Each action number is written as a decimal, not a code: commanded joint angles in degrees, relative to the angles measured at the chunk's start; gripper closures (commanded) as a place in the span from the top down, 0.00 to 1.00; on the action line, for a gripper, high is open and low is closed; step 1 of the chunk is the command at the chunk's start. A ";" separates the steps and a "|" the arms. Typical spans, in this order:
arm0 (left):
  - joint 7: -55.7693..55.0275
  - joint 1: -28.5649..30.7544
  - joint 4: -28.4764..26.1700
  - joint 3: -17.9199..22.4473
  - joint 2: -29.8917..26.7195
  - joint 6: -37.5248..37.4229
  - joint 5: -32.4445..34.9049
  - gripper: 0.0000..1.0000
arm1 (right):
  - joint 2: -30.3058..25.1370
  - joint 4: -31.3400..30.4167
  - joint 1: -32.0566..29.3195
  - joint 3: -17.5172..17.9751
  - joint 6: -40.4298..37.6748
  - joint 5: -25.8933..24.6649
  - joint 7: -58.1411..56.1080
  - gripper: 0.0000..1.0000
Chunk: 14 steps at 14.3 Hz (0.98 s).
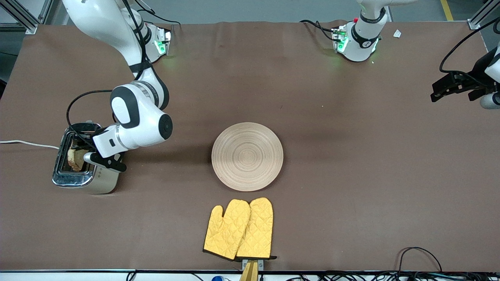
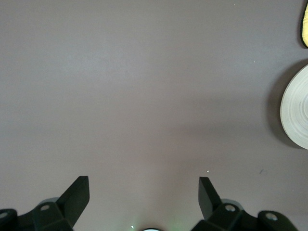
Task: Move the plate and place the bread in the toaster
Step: 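Lower the bread into the toaster slot with the right gripper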
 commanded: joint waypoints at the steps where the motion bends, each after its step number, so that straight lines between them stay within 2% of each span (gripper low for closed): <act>1: 0.98 0.18 -0.59 0.28 -0.54 0.41 -0.77 1.00 | -0.54 -1.18 0.54 0.08 -0.16 0.43 1.30 0.00; 14: 0.98 0.18 -0.59 0.28 -0.63 0.32 -0.77 1.00 | -3.79 -3.81 1.41 0.60 -0.86 1.30 1.21 0.00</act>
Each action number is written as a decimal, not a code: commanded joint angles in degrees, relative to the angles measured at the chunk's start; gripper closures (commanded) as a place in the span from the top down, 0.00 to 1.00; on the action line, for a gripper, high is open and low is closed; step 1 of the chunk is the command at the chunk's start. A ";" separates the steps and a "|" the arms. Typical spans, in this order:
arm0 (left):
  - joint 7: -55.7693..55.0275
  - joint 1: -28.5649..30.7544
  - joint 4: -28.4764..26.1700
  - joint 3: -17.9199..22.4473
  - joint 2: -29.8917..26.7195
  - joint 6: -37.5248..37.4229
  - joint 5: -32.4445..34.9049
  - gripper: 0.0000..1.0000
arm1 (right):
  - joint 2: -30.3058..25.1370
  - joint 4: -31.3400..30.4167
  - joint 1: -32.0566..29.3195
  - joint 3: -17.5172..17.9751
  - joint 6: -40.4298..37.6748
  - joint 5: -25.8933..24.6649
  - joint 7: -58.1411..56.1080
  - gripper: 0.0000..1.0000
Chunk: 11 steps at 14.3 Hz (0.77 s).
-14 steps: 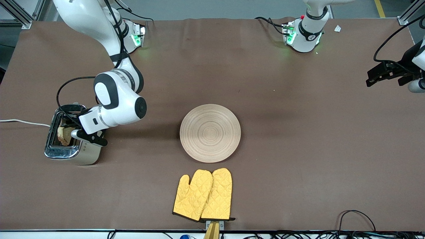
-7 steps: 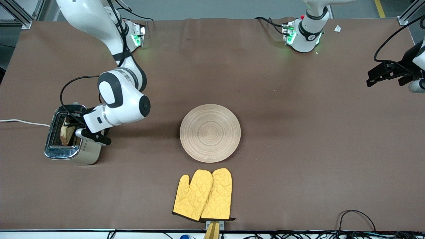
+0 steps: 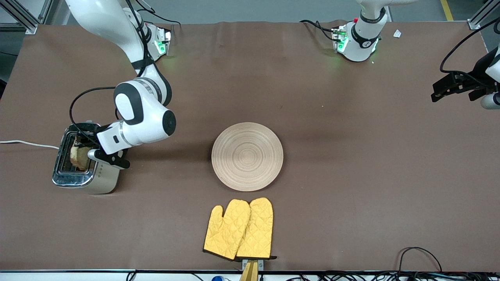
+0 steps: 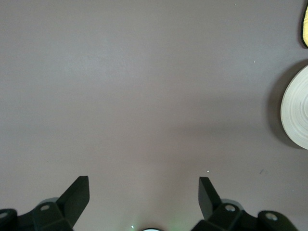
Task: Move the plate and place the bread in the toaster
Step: 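Lower the bread into the toaster slot with the right gripper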
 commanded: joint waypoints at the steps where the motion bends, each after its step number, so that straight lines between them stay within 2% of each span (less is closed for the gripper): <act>1: 0.97 0.14 -0.57 0.27 -0.63 0.32 -0.77 1.00 | -2.85 -2.88 0.47 0.59 -0.14 1.25 0.96 0.00; 4: 0.97 0.14 -0.57 0.27 -0.63 0.32 -0.77 1.00 | -3.30 -3.14 -0.49 0.42 1.96 1.16 0.53 0.00; 11: 0.97 0.14 -0.57 0.27 -0.54 0.32 -0.77 1.00 | -2.95 -3.58 -7.43 0.33 12.07 0.37 0.44 0.00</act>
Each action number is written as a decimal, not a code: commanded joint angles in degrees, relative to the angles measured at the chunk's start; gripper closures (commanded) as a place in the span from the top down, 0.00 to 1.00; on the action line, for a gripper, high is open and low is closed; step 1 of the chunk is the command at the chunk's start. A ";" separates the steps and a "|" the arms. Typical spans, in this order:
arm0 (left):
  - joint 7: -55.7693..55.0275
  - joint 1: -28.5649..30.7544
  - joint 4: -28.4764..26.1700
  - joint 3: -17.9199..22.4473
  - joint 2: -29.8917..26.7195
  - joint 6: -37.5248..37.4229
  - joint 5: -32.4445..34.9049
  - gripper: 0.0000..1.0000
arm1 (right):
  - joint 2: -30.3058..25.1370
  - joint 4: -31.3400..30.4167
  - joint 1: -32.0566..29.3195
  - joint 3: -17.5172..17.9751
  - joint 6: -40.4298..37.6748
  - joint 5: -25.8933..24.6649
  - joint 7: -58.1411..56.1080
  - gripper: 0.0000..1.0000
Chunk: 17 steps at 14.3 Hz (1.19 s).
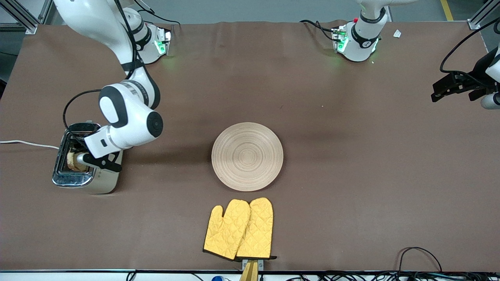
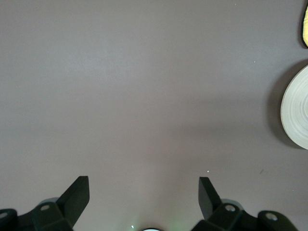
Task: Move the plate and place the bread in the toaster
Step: 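Open the right gripper to release the bread in the slot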
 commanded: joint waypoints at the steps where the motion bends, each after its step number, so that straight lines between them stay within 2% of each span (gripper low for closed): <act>1: 0.97 0.13 -0.56 0.27 -0.54 0.32 -0.77 1.00 | -2.04 -1.88 -3.24 0.72 4.01 -0.31 0.44 0.00; 2: 0.97 0.13 -0.56 0.27 -0.54 0.32 -0.77 1.00 | -1.87 -1.71 -4.47 0.72 5.58 -0.23 0.35 0.00; 3: 0.97 0.13 -0.56 0.27 -0.54 0.32 -0.77 1.00 | -1.78 -1.36 -6.31 0.89 7.60 0.64 0.26 0.11; 4: 0.97 0.13 -0.65 0.27 -0.54 0.32 -0.77 1.00 | -1.52 -0.57 -7.46 0.98 8.75 2.57 0.26 0.38; 5: 0.97 0.13 -0.65 0.27 -0.63 0.32 -0.77 1.00 | -1.08 0.66 -7.91 0.89 9.11 7.28 0.09 0.74; 6: 0.97 0.13 -0.65 0.27 -0.54 0.32 -0.77 1.00 | -0.99 1.80 -8.44 0.89 9.55 11.86 0.00 0.91; 7: 0.97 0.13 -0.65 0.27 -0.54 0.32 -0.77 1.00 | -0.99 3.20 -8.61 0.89 9.64 16.69 -0.35 1.00; 11: 0.97 0.13 -0.56 0.27 -0.54 0.32 -0.77 1.00 | -2.56 8.30 -9.40 0.63 8.07 31.11 -9.73 1.00; 15: 0.97 0.13 -0.56 0.27 -0.54 0.32 -0.77 1.00 | -7.31 15.67 -14.58 0.54 2.10 44.65 -21.26 1.00; 17: 0.97 0.13 -0.56 0.27 -0.54 0.32 -0.77 1.00 | -7.49 20.77 -15.99 0.54 -1.76 47.49 -21.53 1.00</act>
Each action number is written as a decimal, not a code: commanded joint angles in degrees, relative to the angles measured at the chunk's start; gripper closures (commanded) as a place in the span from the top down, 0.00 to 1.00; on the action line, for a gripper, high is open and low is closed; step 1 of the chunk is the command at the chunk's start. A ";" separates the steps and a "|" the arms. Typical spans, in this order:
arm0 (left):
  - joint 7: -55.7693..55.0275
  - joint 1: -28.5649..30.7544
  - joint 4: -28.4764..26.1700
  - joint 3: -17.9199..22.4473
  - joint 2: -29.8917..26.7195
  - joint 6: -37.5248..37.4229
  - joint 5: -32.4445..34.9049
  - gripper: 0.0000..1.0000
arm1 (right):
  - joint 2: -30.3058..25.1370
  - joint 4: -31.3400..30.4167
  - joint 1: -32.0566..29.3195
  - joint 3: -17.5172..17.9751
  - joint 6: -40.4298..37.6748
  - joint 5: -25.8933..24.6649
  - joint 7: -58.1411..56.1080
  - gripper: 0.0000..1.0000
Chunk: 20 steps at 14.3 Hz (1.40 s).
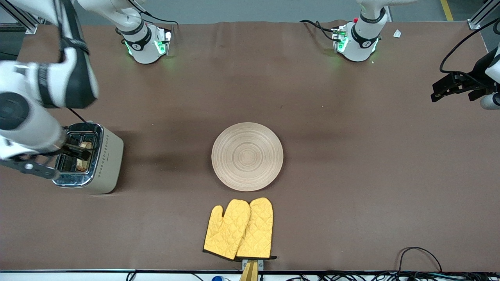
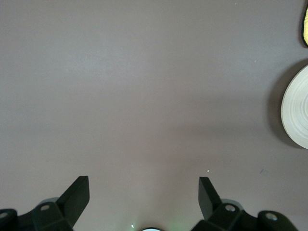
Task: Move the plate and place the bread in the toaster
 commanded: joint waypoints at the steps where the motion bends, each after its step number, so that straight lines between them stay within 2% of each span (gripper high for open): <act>1: 0.97 0.12 -0.41 0.26 -0.63 0.33 -0.77 1.00 | -1.16 5.61 -2.42 0.67 -4.80 4.85 -1.43 1.00; 3: 0.89 0.12 -0.33 0.26 -0.63 0.24 -0.77 1.00 | -3.96 5.98 -5.14 0.67 -5.08 9.15 -2.65 1.00; 6: 0.80 0.03 -0.33 0.26 -1.16 0.15 0.02 1.00 | -8.96 4.84 -7.52 0.76 -8.15 10.22 -7.75 1.00; 8: 0.71 -0.06 -0.41 0.09 -1.59 -0.46 0.11 1.00 | -14.49 2.22 -7.61 0.67 -8.60 13.72 -10.29 1.00; 10: 0.71 0.03 -0.85 -0.09 -2.47 -0.20 0.29 1.00 | -17.93 0.71 -7.44 0.67 -9.56 14.01 -16.78 1.00; 13: 0.89 -0.14 -0.24 -0.18 -2.48 -0.20 0.90 1.00 | -20.92 -0.86 -6.91 0.93 -12.55 14.09 -18.74 1.00; 17: 0.62 -0.76 1.78 -0.18 -1.07 -0.29 0.99 1.00 | -21.11 -1.76 -6.65 1.02 -8.35 15.32 -19.71 1.00; 20: 0.62 -1.02 2.05 -0.62 -1.16 -0.55 0.64 1.00 | -18.04 -0.35 -7.35 1.11 -6.14 15.67 -20.59 1.00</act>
